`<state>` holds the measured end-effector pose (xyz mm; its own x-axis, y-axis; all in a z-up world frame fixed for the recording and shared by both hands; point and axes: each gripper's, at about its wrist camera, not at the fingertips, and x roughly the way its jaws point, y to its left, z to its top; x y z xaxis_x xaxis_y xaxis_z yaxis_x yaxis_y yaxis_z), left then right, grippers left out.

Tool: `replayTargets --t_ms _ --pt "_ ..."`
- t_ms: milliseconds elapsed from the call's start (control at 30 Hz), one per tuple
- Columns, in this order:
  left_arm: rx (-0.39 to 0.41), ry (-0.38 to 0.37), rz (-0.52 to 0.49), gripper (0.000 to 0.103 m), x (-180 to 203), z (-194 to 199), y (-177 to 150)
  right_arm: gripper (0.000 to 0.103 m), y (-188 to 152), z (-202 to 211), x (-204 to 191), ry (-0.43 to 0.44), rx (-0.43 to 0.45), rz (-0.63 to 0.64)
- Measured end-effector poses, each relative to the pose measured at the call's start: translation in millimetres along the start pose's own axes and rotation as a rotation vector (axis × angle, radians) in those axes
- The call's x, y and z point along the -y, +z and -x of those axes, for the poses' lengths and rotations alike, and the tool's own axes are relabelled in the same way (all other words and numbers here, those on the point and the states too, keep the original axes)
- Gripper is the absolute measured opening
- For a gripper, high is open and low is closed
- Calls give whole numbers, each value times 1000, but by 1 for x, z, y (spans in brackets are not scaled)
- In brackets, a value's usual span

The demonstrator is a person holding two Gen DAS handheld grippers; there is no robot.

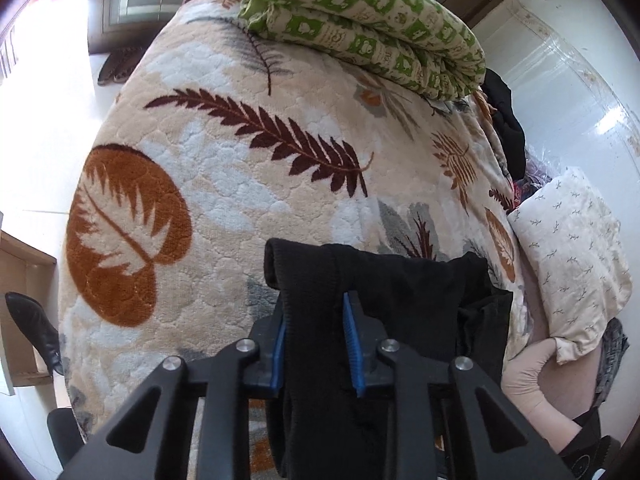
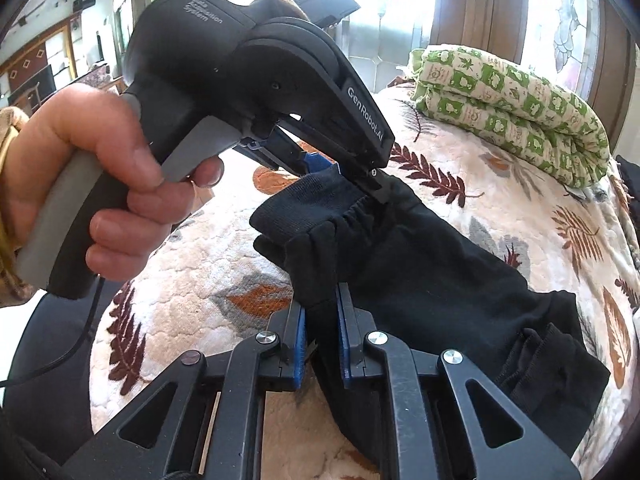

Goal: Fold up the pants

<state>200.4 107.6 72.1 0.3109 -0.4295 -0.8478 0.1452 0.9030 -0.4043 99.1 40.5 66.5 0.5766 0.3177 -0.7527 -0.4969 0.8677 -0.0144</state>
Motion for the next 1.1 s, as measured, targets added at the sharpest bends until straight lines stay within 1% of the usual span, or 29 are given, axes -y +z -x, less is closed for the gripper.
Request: replayTargets --t_ms 200,500,700,800,900,967,1033,1100 --pt "20 41 -33 26 12 7 -2 12 -1 7 3 -6 9 -17" --pt "32 72 -68 23 33 19 -3 12 -6 19 9 -6 32 -52" --pt "44 75 -133 21 64 30 -5 12 -15 37 25 11 56 -127" --pt "42 93 -179 20 80 30 -7 12 -21 45 37 26 62 -182" --pt "40 95 -197 19 90 30 -8 12 -25 50 46 23 65 -207" --pt "38 96 -202 19 93 32 -8 12 -26 52 49 20 66 -214" --pt "34 104 -197 19 91 32 -6 12 -26 51 50 50 61 -220" --pt "31 110 -177 19 84 32 -4 14 -24 49 47 59 63 -217"
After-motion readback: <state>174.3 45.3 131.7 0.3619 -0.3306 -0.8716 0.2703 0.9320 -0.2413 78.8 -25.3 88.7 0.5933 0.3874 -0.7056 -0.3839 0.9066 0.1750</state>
